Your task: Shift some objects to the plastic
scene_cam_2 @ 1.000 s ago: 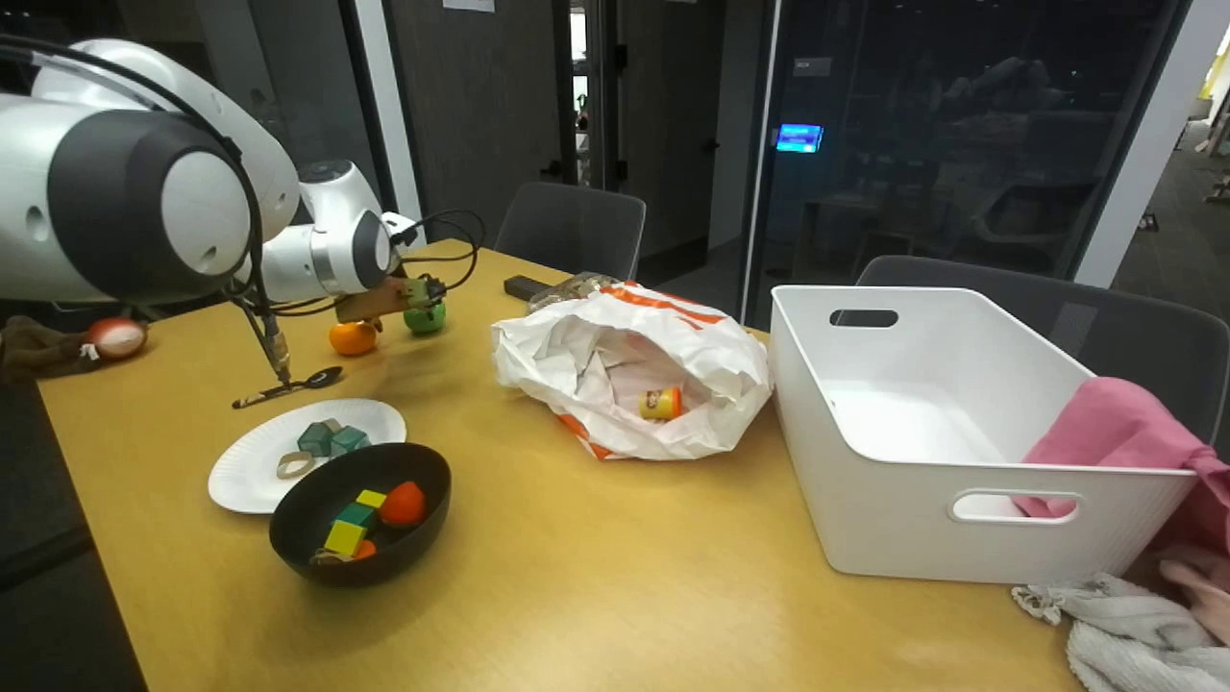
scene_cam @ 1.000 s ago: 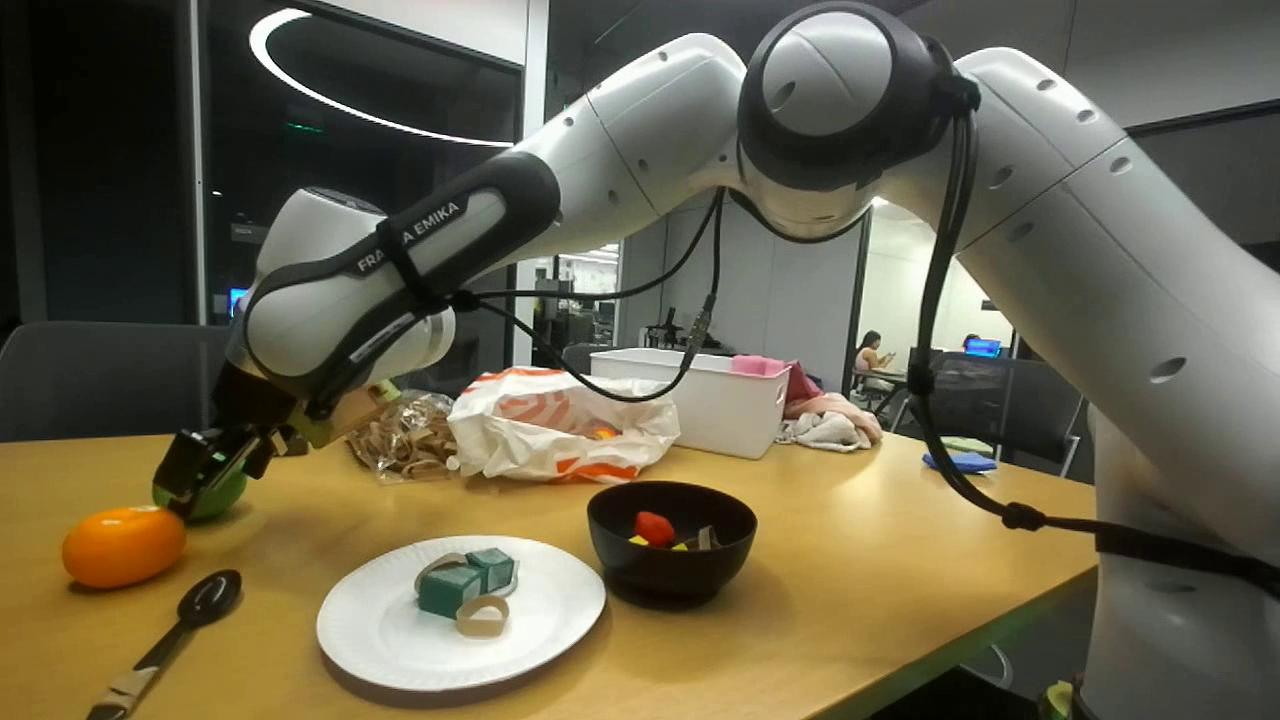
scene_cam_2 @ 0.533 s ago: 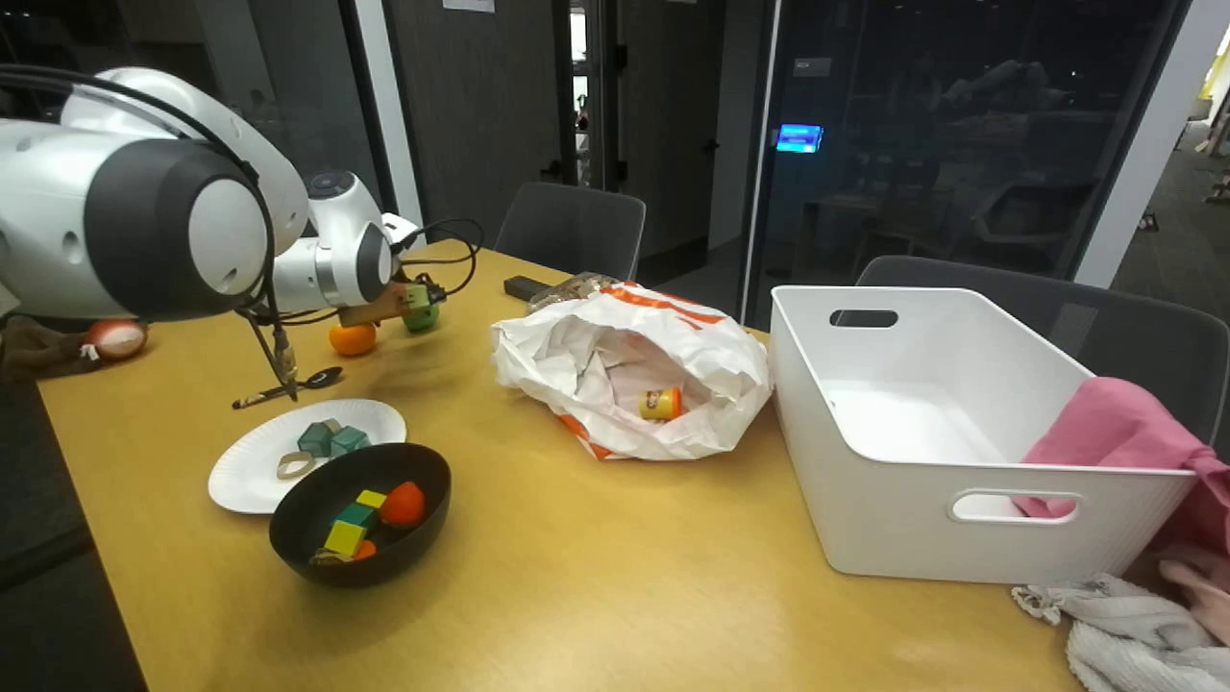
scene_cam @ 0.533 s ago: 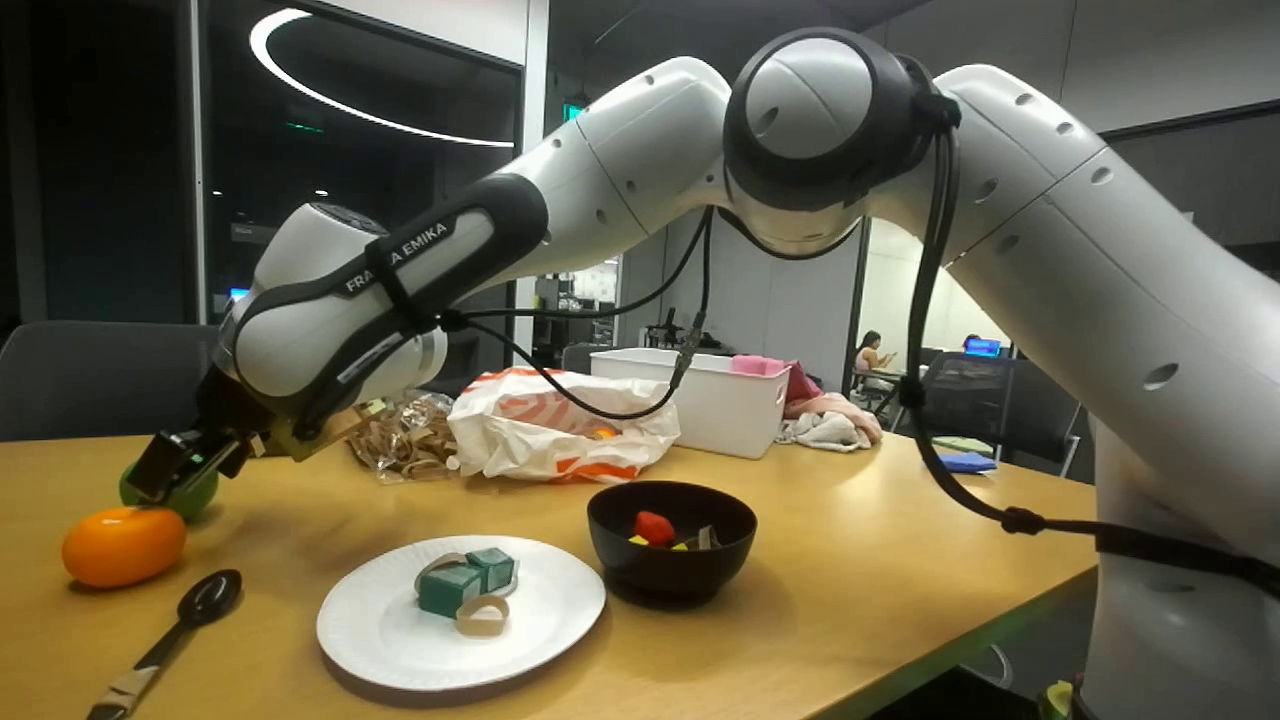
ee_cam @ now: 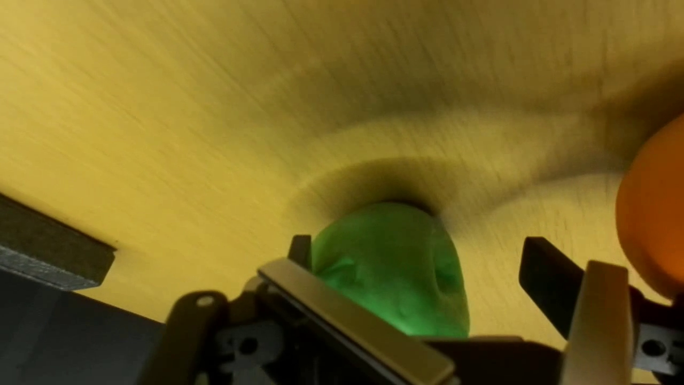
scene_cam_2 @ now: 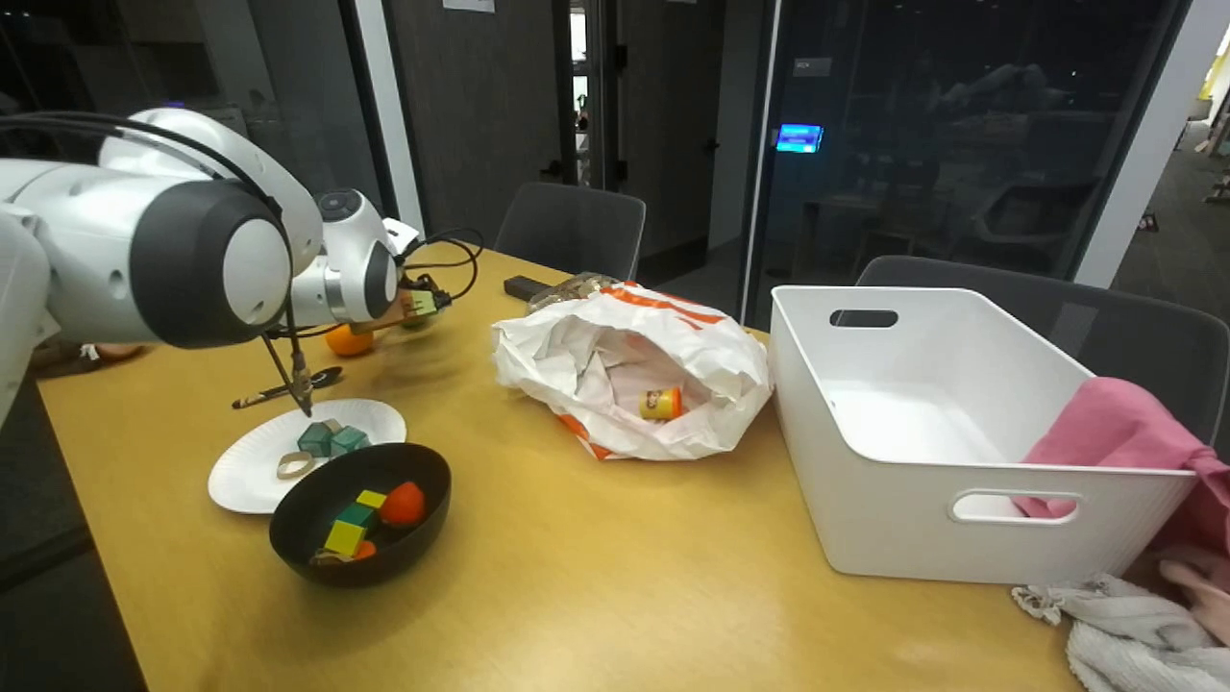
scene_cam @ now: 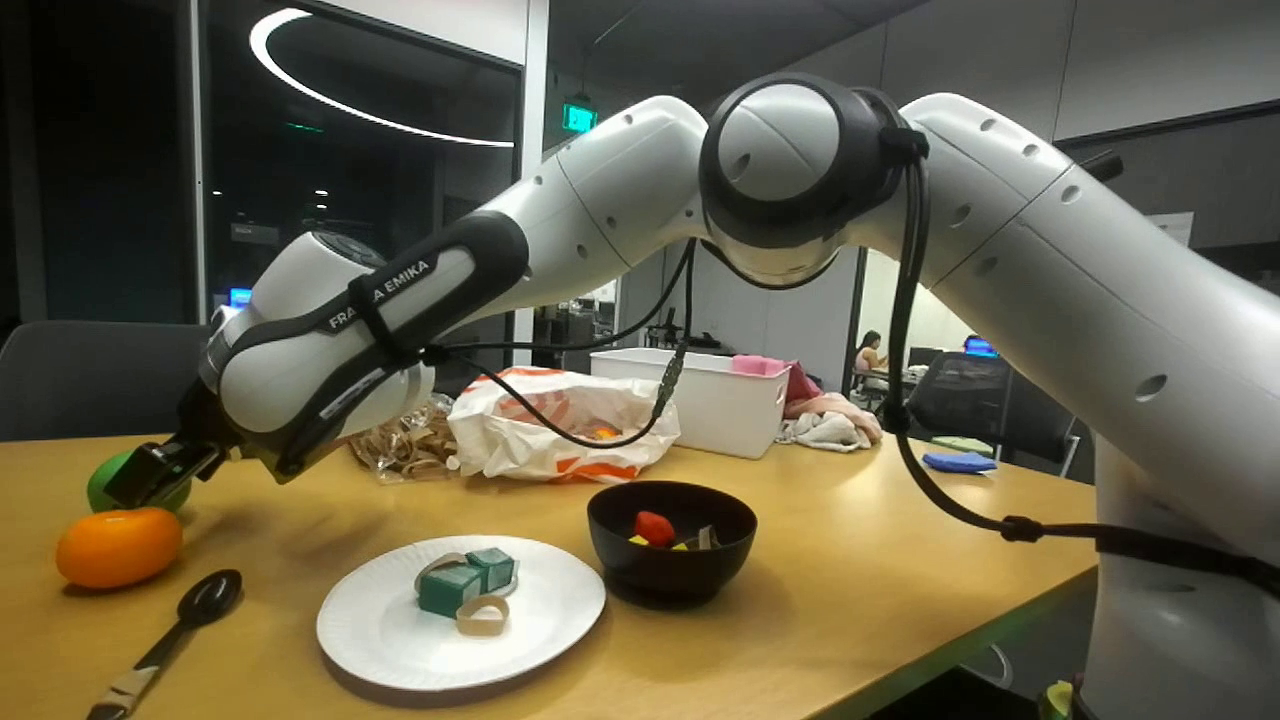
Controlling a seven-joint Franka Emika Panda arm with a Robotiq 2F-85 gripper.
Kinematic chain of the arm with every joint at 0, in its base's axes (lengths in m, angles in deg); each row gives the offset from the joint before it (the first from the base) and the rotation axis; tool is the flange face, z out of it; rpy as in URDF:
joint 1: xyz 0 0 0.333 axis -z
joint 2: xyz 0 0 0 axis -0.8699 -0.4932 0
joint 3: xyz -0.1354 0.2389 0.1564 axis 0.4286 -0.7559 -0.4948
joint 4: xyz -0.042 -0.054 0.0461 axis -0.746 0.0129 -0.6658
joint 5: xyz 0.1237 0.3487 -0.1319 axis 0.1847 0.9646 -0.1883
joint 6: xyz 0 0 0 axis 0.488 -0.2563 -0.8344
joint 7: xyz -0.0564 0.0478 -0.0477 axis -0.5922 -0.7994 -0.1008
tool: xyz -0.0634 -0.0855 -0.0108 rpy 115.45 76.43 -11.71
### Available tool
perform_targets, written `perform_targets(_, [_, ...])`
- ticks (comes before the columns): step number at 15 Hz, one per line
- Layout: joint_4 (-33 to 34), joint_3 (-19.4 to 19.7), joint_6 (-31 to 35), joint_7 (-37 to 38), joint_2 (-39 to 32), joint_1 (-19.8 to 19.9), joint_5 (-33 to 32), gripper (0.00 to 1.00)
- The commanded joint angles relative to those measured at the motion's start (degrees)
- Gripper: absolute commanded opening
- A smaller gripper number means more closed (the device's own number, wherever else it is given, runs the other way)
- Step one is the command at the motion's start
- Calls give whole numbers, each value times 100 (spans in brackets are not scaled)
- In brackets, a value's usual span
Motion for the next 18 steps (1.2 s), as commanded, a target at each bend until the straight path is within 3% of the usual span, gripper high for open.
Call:
perform_targets(1, [508,-25,476,-198,-397,-25,-5,100])
perform_targets(3, [579,-113,540,-278,-477,33,7,100])
perform_targets(4, [618,-154,561,-333,-520,60,3,75])
perform_targets(5, [659,-184,564,-376,-555,76,3,75])
perform_targets(8, [710,-258,555,-465,-595,109,5,55])
perform_targets(12, [655,-49,422,-307,-437,-5,-10,53])
perform_targets(16, [237,662,266,175,253,-282,-82,53])
perform_targets(18, [-74,1214,235,612,751,-502,-142,53])
